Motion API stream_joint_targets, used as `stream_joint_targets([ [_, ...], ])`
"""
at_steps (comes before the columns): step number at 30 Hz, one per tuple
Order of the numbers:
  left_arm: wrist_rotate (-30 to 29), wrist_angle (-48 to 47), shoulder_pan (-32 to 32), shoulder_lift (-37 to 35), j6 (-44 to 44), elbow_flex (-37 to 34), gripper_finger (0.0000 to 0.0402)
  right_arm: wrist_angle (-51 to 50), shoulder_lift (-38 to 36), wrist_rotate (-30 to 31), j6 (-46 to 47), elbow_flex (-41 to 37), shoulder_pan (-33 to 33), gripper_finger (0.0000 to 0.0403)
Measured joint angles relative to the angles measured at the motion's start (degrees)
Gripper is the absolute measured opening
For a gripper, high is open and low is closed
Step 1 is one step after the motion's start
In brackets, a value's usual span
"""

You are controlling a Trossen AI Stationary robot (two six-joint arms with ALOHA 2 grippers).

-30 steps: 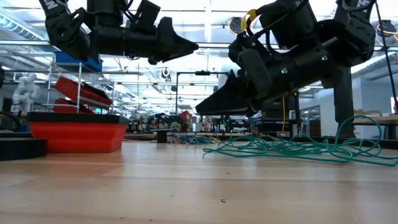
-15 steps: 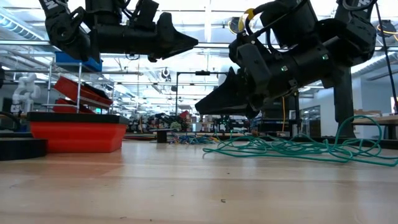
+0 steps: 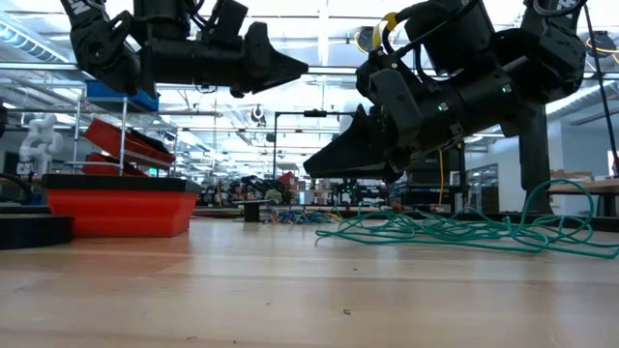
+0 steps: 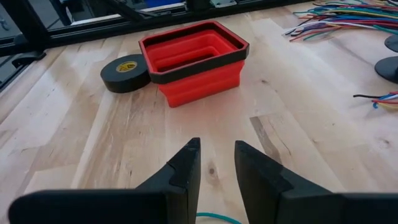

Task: Coil cords
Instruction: Coil the green wire onto the spool

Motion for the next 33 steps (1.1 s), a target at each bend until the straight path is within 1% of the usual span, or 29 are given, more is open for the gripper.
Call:
stream_joint_targets([
  [10,0.0,-0.9,0.0,0.0,-0.3,0.0,0.0157,0.1,0.0,0.0,0.1,0.0,0.0,0.0086],
  [13,0.0,-0.7,0.0,0.0,-0.3,0.0,0.0157,2.8,0.0,-0.1,2.3,0.0,0.0,0.0086],
  [14,0.0,-0.4,0.0,0.0,-0.3,0.0,0.0157,5.0,-0.1,-1.1,3.5,0.0,0.0,0.0086],
  [16,0.0,0.9,0.3,0.0,-0.1,0.0,0.0157,11.0,-1.0,-6.0,5.0,0.1,-0.3,0.0086],
  [18,0.0,2.3,0.3,0.0,0.0,0.0,0.0157,17.4,-3.1,-11.9,4.7,0.7,-0.4,0.0086],
  [19,0.0,2.8,0.3,0.0,0.0,0.0,0.0157,19.9,-4.3,-13.9,4.1,1.0,-0.1,0.0086],
  [21,0.5,3.8,0.3,0.0,-0.1,0.0,0.0157,21.4,-7.4,-16.2,1.9,1.4,0.7,0.0086],
  [25,7.3,4.4,0.1,0.0,-0.4,0.2,0.0157,17.7,-14.7,-16.3,-4.4,2.0,2.8,0.0086],
  [27,10.0,4.1,-0.5,0.0,-0.4,0.6,0.0157,11.1,-18.5,-14.7,-6.2,2.0,3.7,0.0086],
  [29,10.1,3.2,-1.3,0.0,-0.4,1.1,0.0157,1.4,-22.0,-9.3,-6.4,1.9,4.6,0.0086],
  [30,9.0,2.5,-1.7,0.0,-0.3,1.2,0.0157,-4.2,-23.8,-5.6,-6.3,1.9,5.2,0.0086],
  [31,6.6,1.6,-2.0,0.0,-0.1,1.3,0.0157,-9.2,-25.6,-2.0,-5.9,1.9,5.7,0.0086],
  [33,-0.6,0.7,-2.4,0.0,0.0,1.4,0.0157,-20.1,-28.8,5.9,-4.5,1.9,6.7,0.0086],
])
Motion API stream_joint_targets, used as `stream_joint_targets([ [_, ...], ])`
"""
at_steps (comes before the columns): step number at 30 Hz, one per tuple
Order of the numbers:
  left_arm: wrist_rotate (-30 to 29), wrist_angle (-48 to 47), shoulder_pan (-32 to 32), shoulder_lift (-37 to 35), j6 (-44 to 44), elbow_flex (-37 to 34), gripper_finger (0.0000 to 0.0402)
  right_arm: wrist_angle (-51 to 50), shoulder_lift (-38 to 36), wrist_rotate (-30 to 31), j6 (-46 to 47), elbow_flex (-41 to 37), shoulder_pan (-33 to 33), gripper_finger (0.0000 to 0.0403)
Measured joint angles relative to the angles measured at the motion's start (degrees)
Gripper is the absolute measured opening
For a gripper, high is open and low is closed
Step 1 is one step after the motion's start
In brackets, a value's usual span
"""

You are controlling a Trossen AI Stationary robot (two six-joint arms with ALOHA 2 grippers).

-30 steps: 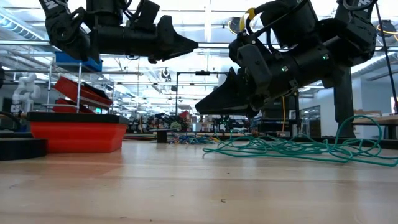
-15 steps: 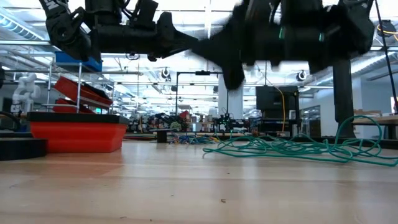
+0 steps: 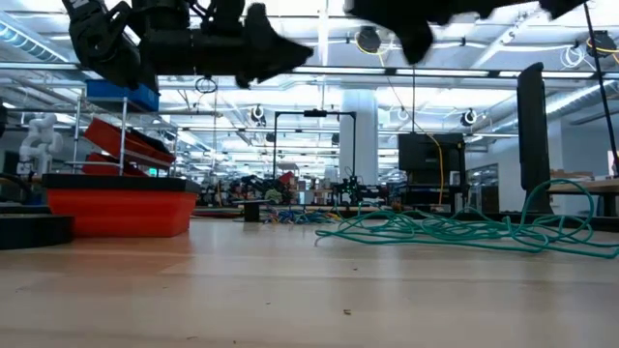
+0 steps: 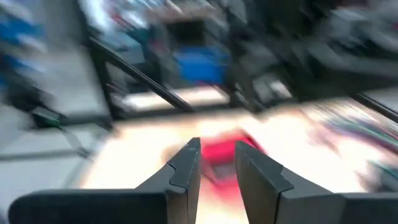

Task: Coil cords
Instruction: Coil the green wire onto the spool

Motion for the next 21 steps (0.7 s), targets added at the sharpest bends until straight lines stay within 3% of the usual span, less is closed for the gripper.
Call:
stream_joint_targets([
  [2,-7.0,-1.3,0.0,0.0,-0.4,0.0,0.0157,-10.6,-2.8,8.3,5.0,0.0,1.0,0.0086],
  [5,-9.7,-2.9,0.1,0.0,-1.8,0.0,0.0157,-16.7,-5.4,17.2,12.4,-0.1,2.6,0.0086],
  [21,-7.9,-3.3,-0.4,0.0,-2.1,0.0,0.0157,-12.7,-6.1,18.7,10.6,0.0,5.0,0.0086],
])
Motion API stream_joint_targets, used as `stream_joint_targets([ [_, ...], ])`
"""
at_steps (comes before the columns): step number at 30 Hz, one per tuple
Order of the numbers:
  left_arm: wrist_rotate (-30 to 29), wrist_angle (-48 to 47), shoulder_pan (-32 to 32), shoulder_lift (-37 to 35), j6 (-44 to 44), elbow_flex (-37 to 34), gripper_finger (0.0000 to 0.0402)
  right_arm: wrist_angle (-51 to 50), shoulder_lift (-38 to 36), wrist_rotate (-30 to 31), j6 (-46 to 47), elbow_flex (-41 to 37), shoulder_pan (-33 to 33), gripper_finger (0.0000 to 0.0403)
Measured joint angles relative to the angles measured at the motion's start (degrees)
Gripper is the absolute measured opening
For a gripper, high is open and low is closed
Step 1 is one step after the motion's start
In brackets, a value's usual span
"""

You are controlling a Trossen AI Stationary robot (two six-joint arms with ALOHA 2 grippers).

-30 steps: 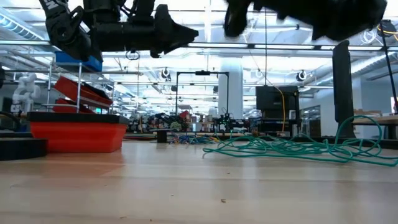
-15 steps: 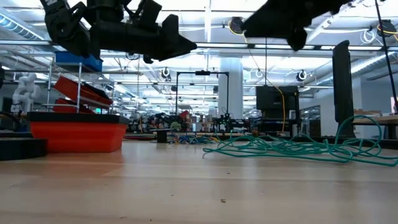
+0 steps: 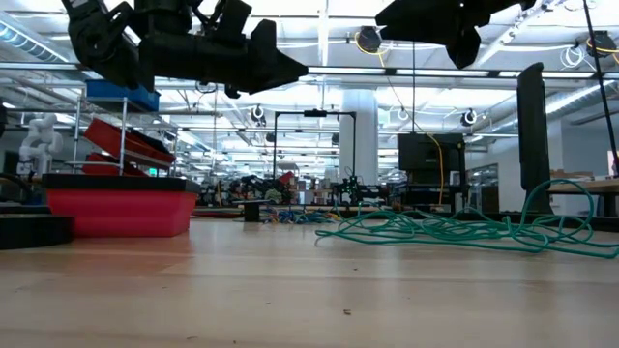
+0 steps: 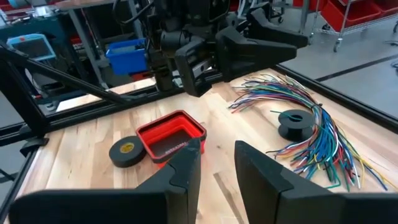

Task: Coil cords
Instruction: Coil the green wire onto the spool

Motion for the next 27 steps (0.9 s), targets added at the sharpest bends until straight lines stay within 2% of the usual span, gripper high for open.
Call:
stream_joint_targets([
  [1,0.7,0.5,0.0,0.0,-1.0,0.0,0.0157,-0.2,0.0,0.0,-0.3,0.0,0.0,0.0086],
  [3,6.1,3.1,0.1,0.0,-3.1,0.0,0.0157,-1.4,0.0,0.6,-1.7,0.0,0.4,0.0086],
  [6,20.0,8.5,-0.2,0.0,-2.7,0.0,0.0157,-0.8,0.0,4.3,-5.4,0.0,1.3,0.0086],
  [9,26.9,13.1,-0.8,0.0,-2.4,0.1,0.0157,9.2,0.1,4.0,-14.0,0.0,2.0,0.0086],
  [12,26.6,12.2,-1.1,0.0,1.2,0.5,0.0157,15.8,0.8,3.9,-21.9,1.9,2.3,0.0086],
  [15,24.5,7.0,-0.8,0.0,3.9,0.5,0.0157,10.6,2.1,3.8,-24.7,6.5,1.1,0.0086],
  [18,21.9,-2.0,0.2,0.0,3.7,1.0,0.0157,-0.3,4.1,2.7,-21.2,12.1,-1.3,0.0086],
  [21,21.7,-7.8,0.9,0.0,2.7,2.1,0.0157,-11.4,6.6,-3.7,-14.4,16.5,-3.8,0.0086],
  [23,21.9,-8.9,1.0,0.0,2.7,2.4,0.0157,-15.1,7.9,-5.4,-11.7,17.9,-4.4,0.0086],
  [27,21.8,-8.4,0.6,0.0,2.6,2.4,0.0157,-15.7,9.3,-6.3,-10.2,18.2,-4.7,0.0086],
])
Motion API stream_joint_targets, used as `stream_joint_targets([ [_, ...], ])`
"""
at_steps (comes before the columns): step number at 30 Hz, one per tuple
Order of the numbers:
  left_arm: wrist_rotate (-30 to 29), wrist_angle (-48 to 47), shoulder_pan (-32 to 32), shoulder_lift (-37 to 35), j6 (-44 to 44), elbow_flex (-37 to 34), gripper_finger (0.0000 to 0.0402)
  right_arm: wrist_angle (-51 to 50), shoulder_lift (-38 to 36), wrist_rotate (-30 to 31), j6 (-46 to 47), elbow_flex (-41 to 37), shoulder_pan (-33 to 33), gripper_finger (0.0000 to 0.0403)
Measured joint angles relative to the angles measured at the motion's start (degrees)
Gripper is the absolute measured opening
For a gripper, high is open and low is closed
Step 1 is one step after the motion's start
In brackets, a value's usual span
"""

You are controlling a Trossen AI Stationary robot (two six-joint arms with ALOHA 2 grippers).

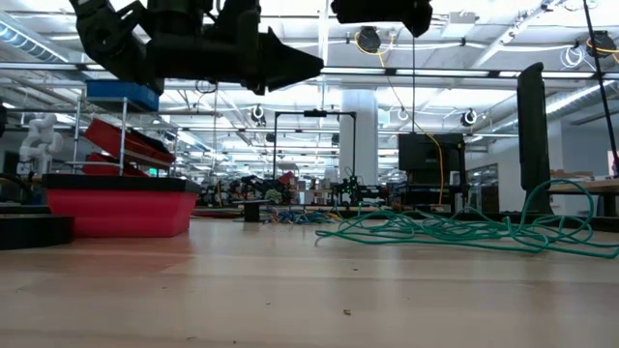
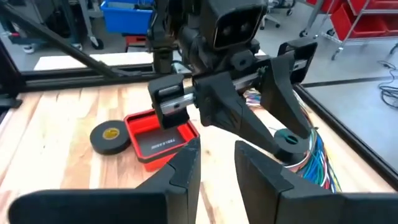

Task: Coil cords
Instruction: Coil the green wire onto the spool

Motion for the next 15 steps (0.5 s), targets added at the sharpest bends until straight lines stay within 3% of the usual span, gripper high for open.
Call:
stream_joint_targets([
  [15,0.1,-0.2,-0.5,0.0,-1.0,0.0,0.0157,0.5,0.0,-0.4,1.2,0.0,0.1,0.0086],
])
